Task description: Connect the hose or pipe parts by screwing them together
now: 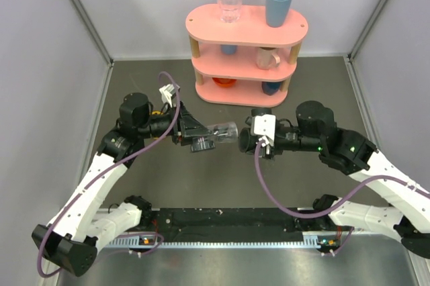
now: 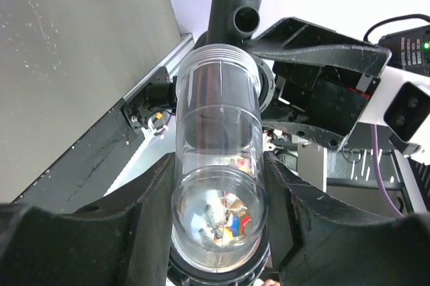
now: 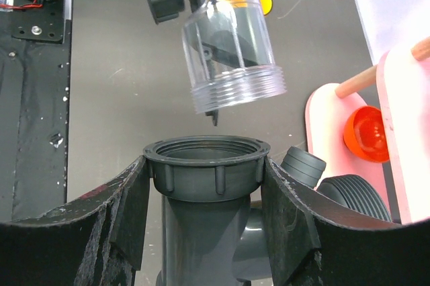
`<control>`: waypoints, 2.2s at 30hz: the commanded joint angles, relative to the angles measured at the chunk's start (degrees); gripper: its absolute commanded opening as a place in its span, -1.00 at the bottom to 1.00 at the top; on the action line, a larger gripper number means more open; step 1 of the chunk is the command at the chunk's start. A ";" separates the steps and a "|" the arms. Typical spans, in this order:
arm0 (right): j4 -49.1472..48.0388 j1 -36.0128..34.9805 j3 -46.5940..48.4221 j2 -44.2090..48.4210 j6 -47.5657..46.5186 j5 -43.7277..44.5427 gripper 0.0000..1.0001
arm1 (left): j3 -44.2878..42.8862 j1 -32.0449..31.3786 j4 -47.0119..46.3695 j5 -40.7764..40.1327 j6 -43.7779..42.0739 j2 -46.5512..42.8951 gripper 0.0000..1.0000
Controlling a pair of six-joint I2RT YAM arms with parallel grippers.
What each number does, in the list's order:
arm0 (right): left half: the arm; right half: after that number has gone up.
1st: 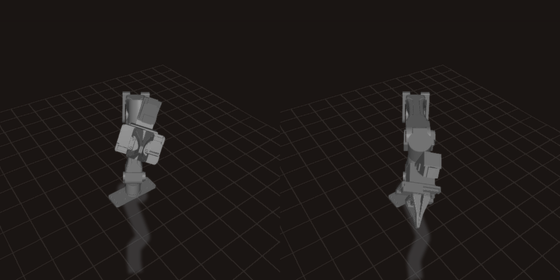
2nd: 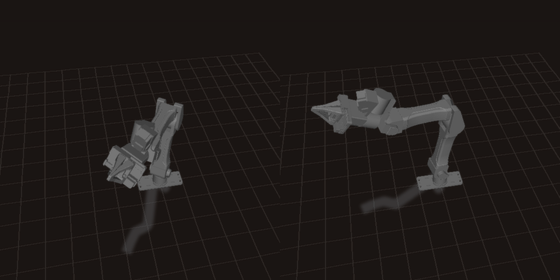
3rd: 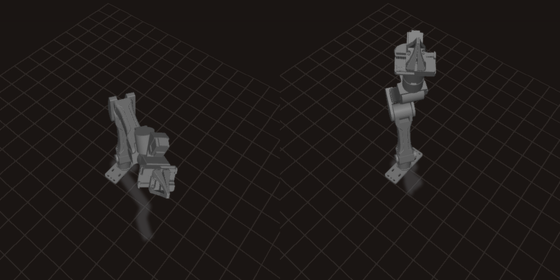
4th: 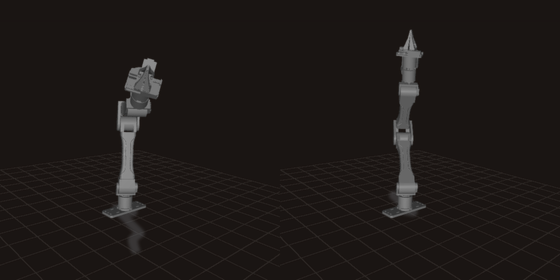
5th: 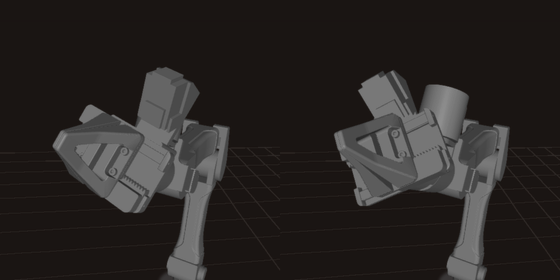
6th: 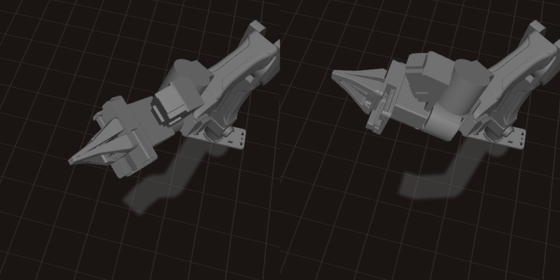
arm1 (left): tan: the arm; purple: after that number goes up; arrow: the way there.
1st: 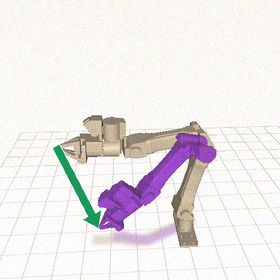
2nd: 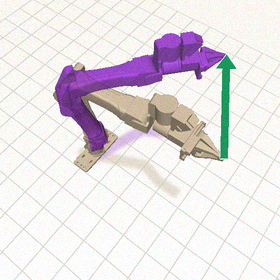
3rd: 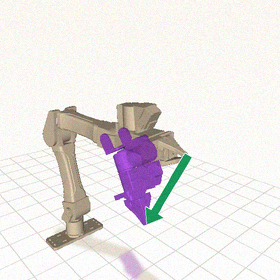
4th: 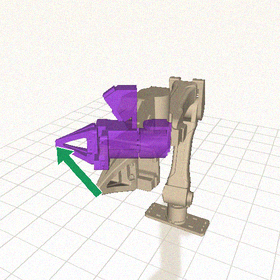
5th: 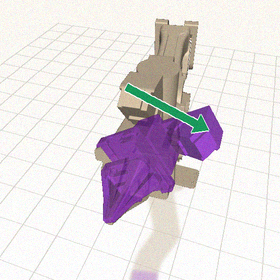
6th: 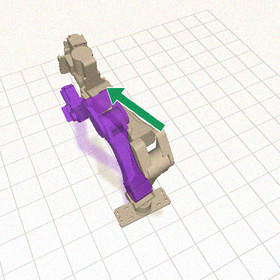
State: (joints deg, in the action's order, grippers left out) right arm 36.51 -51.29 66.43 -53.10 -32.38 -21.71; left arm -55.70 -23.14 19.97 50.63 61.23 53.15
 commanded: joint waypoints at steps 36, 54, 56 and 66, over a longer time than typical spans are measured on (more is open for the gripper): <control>-0.74 -5.58 6.60 -5.43 -4.54 7.92 -0.91 | -3.36 -4.46 -4.68 5.10 -0.93 7.32 -1.00; 1.63 -5.58 10.55 -10.00 -0.32 5.99 -1.00 | -3.01 -6.48 1.13 1.75 -15.17 12.42 -1.00; 1.90 -5.58 10.82 -10.44 -0.14 5.11 -1.00 | -3.45 -6.83 1.13 1.67 -17.10 13.03 -1.00; 1.98 -4.70 12.23 -14.04 3.55 0.19 -1.00 | -2.75 -9.29 -4.65 0.17 -27.56 11.55 -1.00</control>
State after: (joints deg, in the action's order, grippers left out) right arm 49.89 -55.55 73.30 -65.91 -31.73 -11.60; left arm -58.02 -30.06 22.83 53.41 40.42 65.73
